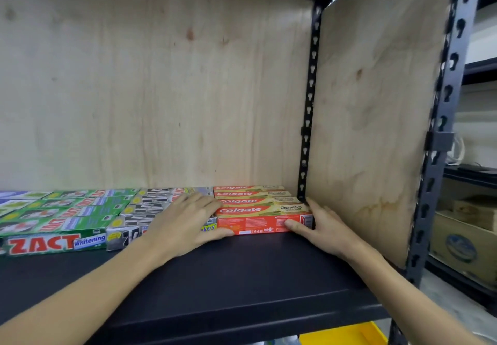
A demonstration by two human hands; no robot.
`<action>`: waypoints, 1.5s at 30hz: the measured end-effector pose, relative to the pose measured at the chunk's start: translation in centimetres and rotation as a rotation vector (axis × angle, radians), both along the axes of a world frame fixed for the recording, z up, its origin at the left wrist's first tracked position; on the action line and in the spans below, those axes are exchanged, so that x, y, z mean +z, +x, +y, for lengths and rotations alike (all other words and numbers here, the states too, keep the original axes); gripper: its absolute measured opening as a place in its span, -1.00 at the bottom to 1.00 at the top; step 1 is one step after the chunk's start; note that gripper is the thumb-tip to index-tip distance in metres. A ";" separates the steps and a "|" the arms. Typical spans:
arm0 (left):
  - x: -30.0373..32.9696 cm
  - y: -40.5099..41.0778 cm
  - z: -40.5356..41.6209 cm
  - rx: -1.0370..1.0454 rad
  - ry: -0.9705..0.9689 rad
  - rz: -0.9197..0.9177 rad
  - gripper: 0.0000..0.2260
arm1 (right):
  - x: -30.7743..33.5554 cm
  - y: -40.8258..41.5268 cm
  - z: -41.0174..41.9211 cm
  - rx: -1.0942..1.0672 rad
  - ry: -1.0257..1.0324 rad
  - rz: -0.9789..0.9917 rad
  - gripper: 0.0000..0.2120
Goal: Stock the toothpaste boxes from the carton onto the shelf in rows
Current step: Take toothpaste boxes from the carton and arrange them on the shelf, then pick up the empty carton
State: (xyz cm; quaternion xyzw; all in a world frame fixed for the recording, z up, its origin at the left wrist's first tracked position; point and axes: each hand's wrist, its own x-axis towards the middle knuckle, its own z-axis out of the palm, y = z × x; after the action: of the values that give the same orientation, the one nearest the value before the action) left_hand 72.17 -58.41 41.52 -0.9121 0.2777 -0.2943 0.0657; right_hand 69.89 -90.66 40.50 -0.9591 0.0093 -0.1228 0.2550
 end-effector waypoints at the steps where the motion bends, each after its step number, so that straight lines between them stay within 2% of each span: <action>1: -0.1 0.1 0.0 0.004 -0.008 -0.022 -0.28 | 0.0 0.0 0.0 0.004 0.004 -0.002 0.14; 5: -0.7 0.3 -0.5 0.014 0.002 -0.191 -0.40 | -0.3 0.5 -0.3 -0.002 0.014 -0.009 0.32; 7: -0.9 0.4 -0.7 0.007 0.005 -0.213 -0.43 | -0.3 0.5 -0.2 -0.009 0.006 0.004 0.27; 10: -0.9 0.3 -0.7 0.013 -0.010 -0.224 -0.43 | 0.0 -0.1 0.3 -0.036 -0.013 0.020 0.07; 15: -0.6 -0.4 -0.6 0.026 -0.097 -0.164 -0.28 | 0.3 -0.6 0.6 -0.036 -0.023 0.008 0.01; 20: -0.4 -1.3 -0.5 0.069 -0.231 -0.012 -0.28 | 0.5 -1.7 1.0 -0.035 -0.004 -0.016 -0.07; 31: -0.6 -4.8 0.4 -0.043 -0.431 0.045 -0.16 | 0.7 -5.9 2.7 -0.046 -0.136 -0.040 -0.13; 34: -0.9 -6.9 0.6 -0.048 -0.458 0.054 -0.16 | -0.1 -7.3 2.9 -0.096 -0.011 -0.131 -0.14; 37: -1.0 -10.0 0.8 -0.062 -0.507 0.092 -0.23 | -1.9 -10.0 3.8 -0.060 0.193 -0.395 -0.43; 39: -2.0 -13.3 0.7 -0.049 -0.551 0.151 -0.35 | -3.6 -13.4 5.5 0.001 0.236 -0.515 -0.59; 41: -4.7 -17.0 0.6 0.010 -0.604 0.122 -0.42 | -5.7 -16.4 7.6 0.044 0.257 -0.554 -0.57; 44: -10.2 -22.0 0.7 0.032 -0.487 0.020 -0.24 | -9.6 -20.9 11.1 0.084 0.322 -0.583 -0.45; 45: -11.6 -23.4 1.0 -0.001 -0.514 0.037 -0.21 | -10.7 -22.5 12.4 0.102 0.378 -0.559 -0.42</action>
State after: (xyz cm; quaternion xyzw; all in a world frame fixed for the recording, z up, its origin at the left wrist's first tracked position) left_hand 48.77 -57.45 29.93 -0.9039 0.1952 -0.3388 -0.1736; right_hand 47.38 -78.29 29.75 -0.8234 -0.0862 -0.3641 0.4267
